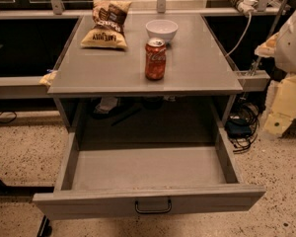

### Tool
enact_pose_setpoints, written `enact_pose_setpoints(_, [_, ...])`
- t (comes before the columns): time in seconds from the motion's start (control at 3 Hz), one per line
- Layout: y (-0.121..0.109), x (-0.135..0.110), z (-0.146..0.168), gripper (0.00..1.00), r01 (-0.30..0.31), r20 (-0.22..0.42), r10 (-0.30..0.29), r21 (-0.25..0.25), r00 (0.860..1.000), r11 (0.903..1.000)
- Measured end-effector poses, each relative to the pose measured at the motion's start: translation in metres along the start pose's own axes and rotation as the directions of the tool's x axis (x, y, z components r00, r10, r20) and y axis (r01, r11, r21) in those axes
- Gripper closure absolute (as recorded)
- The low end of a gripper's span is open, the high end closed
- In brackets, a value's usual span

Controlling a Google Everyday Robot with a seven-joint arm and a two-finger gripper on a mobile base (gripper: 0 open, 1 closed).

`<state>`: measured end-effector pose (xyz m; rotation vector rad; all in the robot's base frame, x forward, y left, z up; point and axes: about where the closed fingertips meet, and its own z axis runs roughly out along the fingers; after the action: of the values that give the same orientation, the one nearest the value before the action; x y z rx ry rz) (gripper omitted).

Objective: Place coke can into top drawer

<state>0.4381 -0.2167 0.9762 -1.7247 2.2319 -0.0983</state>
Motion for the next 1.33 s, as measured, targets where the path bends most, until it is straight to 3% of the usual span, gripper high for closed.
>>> enact_pose_setpoints(0.67, [-0.006, -0.003, 0.003, 0.0, -0.005, 0.019, 0.005, 0.008, 1.0, 1.0])
enact_pose_setpoints(1.33, [-0.045, -0.022, 0.025, 0.0, 0.008, 0.091, -0.011, 0.032, 0.996, 0.9995])
